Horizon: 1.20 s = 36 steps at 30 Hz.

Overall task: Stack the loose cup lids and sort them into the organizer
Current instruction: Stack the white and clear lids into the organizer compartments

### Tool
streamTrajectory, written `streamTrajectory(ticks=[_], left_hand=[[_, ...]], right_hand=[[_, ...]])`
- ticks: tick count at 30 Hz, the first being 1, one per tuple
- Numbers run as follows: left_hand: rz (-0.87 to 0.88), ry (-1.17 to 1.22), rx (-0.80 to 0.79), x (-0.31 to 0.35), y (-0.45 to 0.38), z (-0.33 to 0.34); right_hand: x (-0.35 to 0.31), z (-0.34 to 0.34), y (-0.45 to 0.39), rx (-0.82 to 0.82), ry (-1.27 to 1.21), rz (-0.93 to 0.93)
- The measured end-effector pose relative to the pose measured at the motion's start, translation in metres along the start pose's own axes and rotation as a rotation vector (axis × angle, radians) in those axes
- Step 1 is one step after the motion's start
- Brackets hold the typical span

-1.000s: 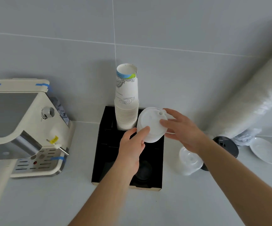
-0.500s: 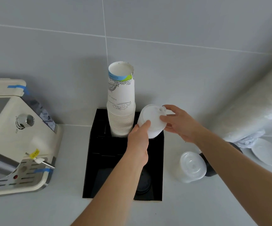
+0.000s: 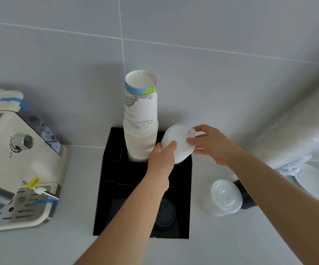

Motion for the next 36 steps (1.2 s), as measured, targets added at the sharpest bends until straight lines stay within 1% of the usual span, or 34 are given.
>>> streamTrajectory(ticks=[7, 14, 18, 22, 27, 29, 32, 34, 36], left_hand=[[-0.014, -0.08, 0.011, 0.007, 0.002, 0.002], [-0.09, 0.033, 0.085, 0.006, 0.004, 0.008], [-0.078, 0.081, 0.089, 0.002, 0.003, 0.011], [-0.03, 0.068, 0.1, -0.003, 0.001, 0.01], [-0.027, 0.035, 0.055, 0.0, -0.003, 0.002], [-0.004, 0.002, 0.048, -0.001, -0.003, -0.004], [0.045, -0.109, 0.044, -0.008, 0.001, -0.011], [0.093, -0.17, 0.037, -0.011, 0.007, -0.014], [0.192, -0.291, 0.026, -0.009, 0.011, -0.015]], right_hand=[[0.006, 0.001, 0.0, 0.047, -0.009, 0.013], [0.005, 0.007, -0.003, 0.093, 0.044, 0.002], [0.005, 0.008, -0.003, 0.094, 0.059, 0.005], [0.007, 0.009, -0.004, 0.105, 0.099, -0.006], [0.009, 0.01, -0.011, 0.162, 0.162, -0.003], [0.007, 0.016, -0.011, 0.179, 0.27, -0.026], [0.009, 0.024, -0.008, 0.216, 0.448, -0.071], [0.013, 0.026, -0.008, 0.238, 0.494, -0.089], [0.014, 0.027, -0.008, 0.257, 0.514, -0.1]])
Point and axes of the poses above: each hand's wrist, its own y-axis away from the middle knuckle, its own z-axis out of the palm, x = y × z, the point moved 3 cm from there along -y, towards the middle knuckle, and after that the axes turned 3 degrees about y, right-handed, at the moved point
